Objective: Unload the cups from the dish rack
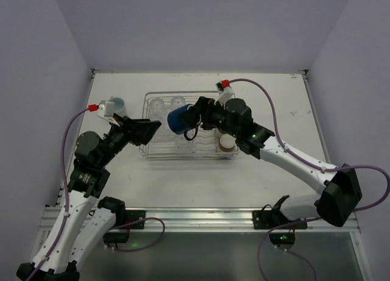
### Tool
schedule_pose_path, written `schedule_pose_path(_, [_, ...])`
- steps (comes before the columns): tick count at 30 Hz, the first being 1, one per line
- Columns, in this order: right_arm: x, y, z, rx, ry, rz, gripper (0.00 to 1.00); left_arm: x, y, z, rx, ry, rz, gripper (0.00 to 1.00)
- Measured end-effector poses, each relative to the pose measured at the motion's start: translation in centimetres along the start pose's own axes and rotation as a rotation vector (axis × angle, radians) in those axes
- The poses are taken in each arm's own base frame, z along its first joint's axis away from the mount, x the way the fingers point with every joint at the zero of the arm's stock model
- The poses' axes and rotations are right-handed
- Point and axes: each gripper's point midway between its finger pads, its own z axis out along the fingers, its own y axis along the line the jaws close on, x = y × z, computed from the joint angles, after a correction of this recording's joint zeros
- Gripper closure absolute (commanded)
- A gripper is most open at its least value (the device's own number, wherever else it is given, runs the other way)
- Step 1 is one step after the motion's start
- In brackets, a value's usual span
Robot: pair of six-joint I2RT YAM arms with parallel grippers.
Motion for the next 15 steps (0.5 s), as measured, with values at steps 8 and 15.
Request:
schedule_pose_path(8, [-1.5, 3.2, -2.4, -0.189, -0.044, 0.118, 0.62, 4.0, -1.1, 2.4, 0.167, 0.167, -0.200, 0.25])
schedule_pose_path(15, [-1.8, 4.8, -2.8, -0.280, -0.033, 0.175, 0.62, 3.6, -3.3, 2.5, 0.294, 0.173, -0.250, 0.28])
